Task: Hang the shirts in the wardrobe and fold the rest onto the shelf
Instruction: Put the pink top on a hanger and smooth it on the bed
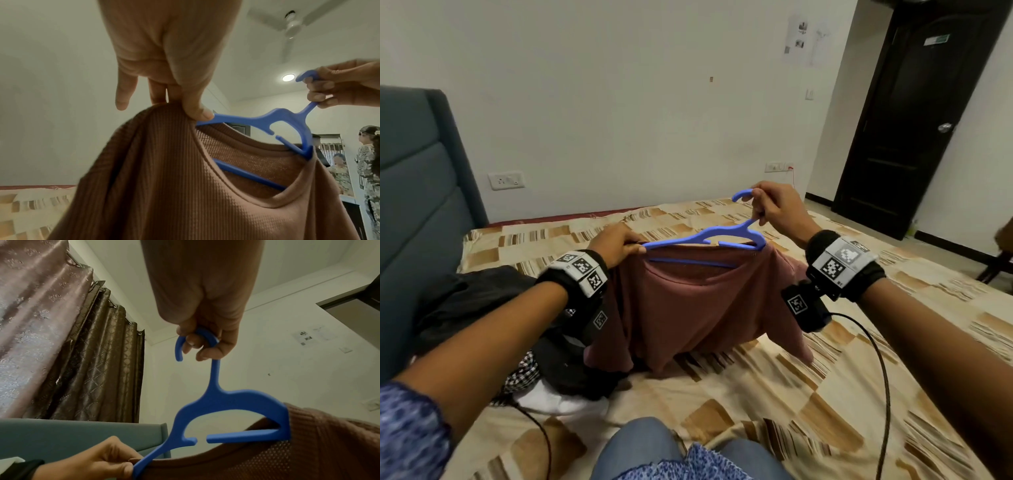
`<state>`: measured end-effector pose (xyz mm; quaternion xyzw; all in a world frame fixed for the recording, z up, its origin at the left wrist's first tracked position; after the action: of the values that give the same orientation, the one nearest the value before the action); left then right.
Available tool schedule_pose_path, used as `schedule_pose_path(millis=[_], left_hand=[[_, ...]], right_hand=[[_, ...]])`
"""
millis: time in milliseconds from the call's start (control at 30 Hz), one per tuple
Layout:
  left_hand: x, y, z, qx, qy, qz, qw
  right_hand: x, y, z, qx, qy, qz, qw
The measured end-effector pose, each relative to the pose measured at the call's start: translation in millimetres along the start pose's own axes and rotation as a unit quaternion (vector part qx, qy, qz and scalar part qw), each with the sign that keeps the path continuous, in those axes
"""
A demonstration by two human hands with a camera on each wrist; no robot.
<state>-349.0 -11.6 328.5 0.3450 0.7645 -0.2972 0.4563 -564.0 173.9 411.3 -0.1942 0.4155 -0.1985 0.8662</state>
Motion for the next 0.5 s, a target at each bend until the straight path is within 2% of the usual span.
schedule_pose_path(millis=[100,233,333,400,500], left_hand=[[-2.2,-4.6,2.0,-0.008,0.026,-0.050,0.998],[-0.9,-8.5,-27.7,0.030,0.053,-0.085,0.995],[-2.9,-8.1,-64.9,0.069,0.078,-0.143,0.984],[-7.4,-8.9,-75.0,0.060,0.090,-0.172,0.979],[-11.3,-12.4,-66.0,0.000,0.046,-0.124,0.991]], right_hand=[[-3.4,0.9,5.3,0.001,0.006,0.020,1.000],[14.8,-3.0,18.2,-0.020,0.017,0.092,0.995],[28.9,-10.3,27.0,-0.034,0.027,0.087,0.995],[29.8,-15.0,27.8,-0.025,0.022,0.071,0.997],[19.8,-15.6,25.7,-0.017,0.007,0.031,0.999]])
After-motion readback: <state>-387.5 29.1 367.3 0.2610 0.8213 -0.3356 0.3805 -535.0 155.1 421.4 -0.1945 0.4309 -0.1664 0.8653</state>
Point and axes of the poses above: each hand's wrist, its own y-axis away from the middle knuckle, its own x-axis out of the palm, z = x × y, the point moved 5 cm from there along -y, towards the middle knuckle, and after that the axes turned 10 degrees about z, right-handed, at the moved point
